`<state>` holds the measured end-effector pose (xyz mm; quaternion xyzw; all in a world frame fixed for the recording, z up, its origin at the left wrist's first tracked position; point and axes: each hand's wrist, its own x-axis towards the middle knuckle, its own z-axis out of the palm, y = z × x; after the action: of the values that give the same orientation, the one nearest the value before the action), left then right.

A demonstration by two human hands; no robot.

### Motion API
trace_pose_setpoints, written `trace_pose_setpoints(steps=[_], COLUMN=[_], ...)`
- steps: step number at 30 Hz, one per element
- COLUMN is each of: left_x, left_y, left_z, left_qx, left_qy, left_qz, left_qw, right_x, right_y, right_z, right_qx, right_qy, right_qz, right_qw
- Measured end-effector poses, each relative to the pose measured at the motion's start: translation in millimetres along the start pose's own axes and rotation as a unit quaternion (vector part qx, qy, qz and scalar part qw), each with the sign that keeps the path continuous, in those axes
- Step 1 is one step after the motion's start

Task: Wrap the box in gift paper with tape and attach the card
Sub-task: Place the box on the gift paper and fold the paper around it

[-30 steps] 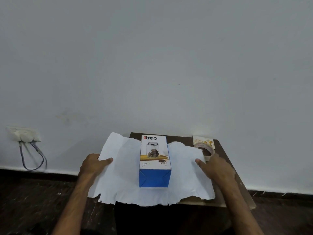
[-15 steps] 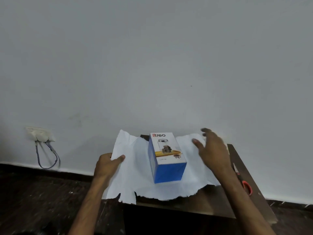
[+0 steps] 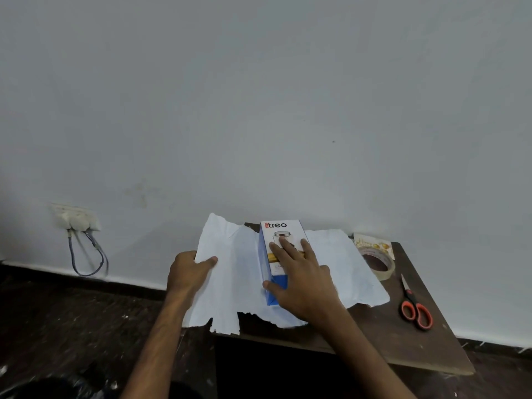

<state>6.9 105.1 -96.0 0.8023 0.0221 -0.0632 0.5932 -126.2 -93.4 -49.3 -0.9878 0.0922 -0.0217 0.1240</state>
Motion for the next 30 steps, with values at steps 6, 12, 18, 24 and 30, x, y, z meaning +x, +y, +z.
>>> trace_pose_setpoints(steps=[6,12,18,24,30], left_x=[-3,-4,-5,-7,-7], left_y=[2,3,6,28,44], left_z=[3,2,1,2,12], left_qx=[-0.001,0.0,-0.004,-0.018,0.004], left_qy=[0.001,0.004,0.005,-0.015,-0.023], left_qz=[-0.001,-0.005,-0.006,0.019,0.053], left_qw=[1.0,1.0,1.0,1.0,0.998], right_x=[-2,2,0,4,8], right_y=[-6,-12,-9,-1,8], right_z=[0,2,1,-7,-3], right_qx=[0.0,-0.005,-0.009,0.08,0.059], right_qy=[-0.004,-0.008,-0.009,0.031,0.009], right_qz=[-0.001,0.001,-0.002,0.009,0.012], right_qw=[1.0,1.0,1.0,0.996,0.998])
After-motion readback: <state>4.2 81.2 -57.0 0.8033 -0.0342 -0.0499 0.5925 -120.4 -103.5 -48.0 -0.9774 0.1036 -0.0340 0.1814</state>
